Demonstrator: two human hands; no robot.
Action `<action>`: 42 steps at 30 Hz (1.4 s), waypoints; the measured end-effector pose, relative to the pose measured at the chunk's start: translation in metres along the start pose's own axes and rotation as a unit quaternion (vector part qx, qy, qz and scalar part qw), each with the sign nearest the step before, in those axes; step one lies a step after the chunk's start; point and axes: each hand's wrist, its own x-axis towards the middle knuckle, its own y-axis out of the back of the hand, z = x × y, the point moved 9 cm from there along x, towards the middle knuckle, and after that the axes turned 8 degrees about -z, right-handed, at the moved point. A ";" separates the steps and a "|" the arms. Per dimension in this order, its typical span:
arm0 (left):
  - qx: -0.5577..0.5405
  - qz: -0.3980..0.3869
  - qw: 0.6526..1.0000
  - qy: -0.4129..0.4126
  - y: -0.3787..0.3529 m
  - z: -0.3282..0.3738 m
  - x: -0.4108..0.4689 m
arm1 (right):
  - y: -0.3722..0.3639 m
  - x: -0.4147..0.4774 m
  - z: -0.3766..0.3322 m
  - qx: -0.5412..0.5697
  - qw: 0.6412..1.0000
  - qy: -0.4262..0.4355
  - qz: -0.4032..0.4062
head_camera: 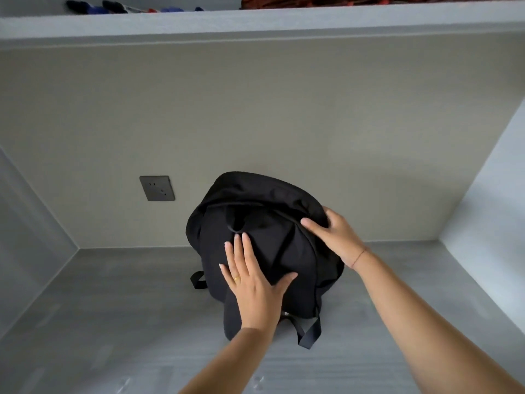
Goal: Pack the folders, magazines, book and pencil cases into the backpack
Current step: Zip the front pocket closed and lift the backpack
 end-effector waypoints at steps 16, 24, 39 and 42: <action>0.033 -0.041 0.995 0.085 -0.019 0.009 0.056 | 0.020 -0.014 0.043 -0.254 0.962 -0.048 0.089; -0.110 -0.095 0.988 0.048 -0.004 -0.029 0.064 | -0.043 -0.037 0.009 -0.313 0.930 -0.076 0.178; -0.324 -0.154 0.928 0.102 0.017 -0.056 0.060 | -0.121 -0.024 0.027 0.049 0.977 -0.036 -0.204; -0.276 -0.111 0.949 0.099 0.019 -0.062 0.063 | -0.078 -0.006 0.043 0.071 0.994 -0.039 -0.070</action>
